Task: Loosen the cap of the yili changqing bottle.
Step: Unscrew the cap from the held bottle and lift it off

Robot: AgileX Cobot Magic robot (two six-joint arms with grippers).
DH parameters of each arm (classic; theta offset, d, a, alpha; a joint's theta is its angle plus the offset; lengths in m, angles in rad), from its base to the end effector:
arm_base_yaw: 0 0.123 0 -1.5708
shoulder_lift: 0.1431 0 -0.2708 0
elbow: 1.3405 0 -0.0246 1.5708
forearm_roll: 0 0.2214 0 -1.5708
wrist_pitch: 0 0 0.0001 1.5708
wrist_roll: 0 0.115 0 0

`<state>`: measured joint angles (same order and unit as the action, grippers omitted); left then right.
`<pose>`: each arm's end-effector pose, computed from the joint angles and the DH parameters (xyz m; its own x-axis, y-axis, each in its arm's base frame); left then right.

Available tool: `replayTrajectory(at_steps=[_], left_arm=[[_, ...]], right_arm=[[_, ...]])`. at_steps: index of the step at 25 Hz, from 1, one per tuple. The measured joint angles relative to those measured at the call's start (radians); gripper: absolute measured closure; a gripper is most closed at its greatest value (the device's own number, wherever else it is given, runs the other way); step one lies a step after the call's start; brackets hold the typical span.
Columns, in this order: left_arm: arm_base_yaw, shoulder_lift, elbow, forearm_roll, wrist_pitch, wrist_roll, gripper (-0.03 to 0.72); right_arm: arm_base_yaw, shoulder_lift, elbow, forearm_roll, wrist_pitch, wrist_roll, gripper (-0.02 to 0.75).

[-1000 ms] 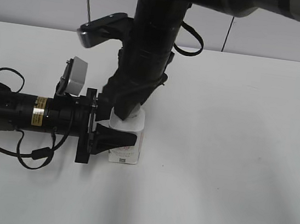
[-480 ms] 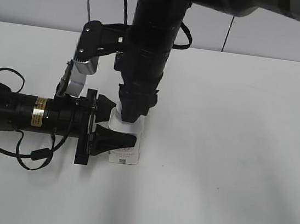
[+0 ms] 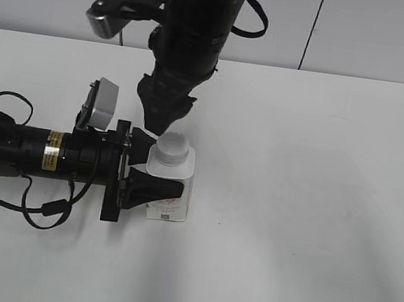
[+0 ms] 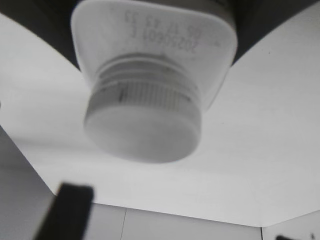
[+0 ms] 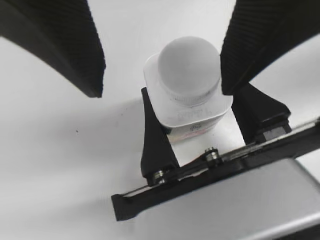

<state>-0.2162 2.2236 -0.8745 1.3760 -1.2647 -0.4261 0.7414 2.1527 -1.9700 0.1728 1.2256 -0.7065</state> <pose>0.2846 -0.1726 0.0824 -0.1283 0.2219 -0.9666 0.9899 0.0882 -0.1112 0.3051 0.3046 0.2192 -0.1492 -0.9437 -0.2953 -0.9860 0.1643 -0.0270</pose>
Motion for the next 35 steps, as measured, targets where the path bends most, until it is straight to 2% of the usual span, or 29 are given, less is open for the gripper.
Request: replayTrajectory(at_steps=[3, 8, 11, 23, 35], left_arm=[[0.000, 0.000, 0.000, 0.000, 0.000, 0.000, 0.264], [0.000, 0.000, 0.000, 0.000, 0.000, 0.000, 0.267], [0.000, 0.000, 0.000, 0.000, 0.000, 0.000, 0.267], [0.000, 0.000, 0.000, 0.001, 0.000, 0.000, 0.267], [0.000, 0.000, 0.000, 0.001, 0.000, 0.000, 0.267]], right_arm=[[0.000, -0.018, -0.001, 0.000, 0.000, 0.183, 0.184], [0.000, -0.028, -0.001, -0.023, 0.000, 0.815, 0.185], [0.000, -0.028, -0.001, -0.033, 0.000, 1.000, 0.185], [0.000, -0.028, 0.081, -0.036, -0.001, 1.054, 0.185], [0.000, 0.002, 0.083, -0.022, -0.001, 1.055, 0.185]])
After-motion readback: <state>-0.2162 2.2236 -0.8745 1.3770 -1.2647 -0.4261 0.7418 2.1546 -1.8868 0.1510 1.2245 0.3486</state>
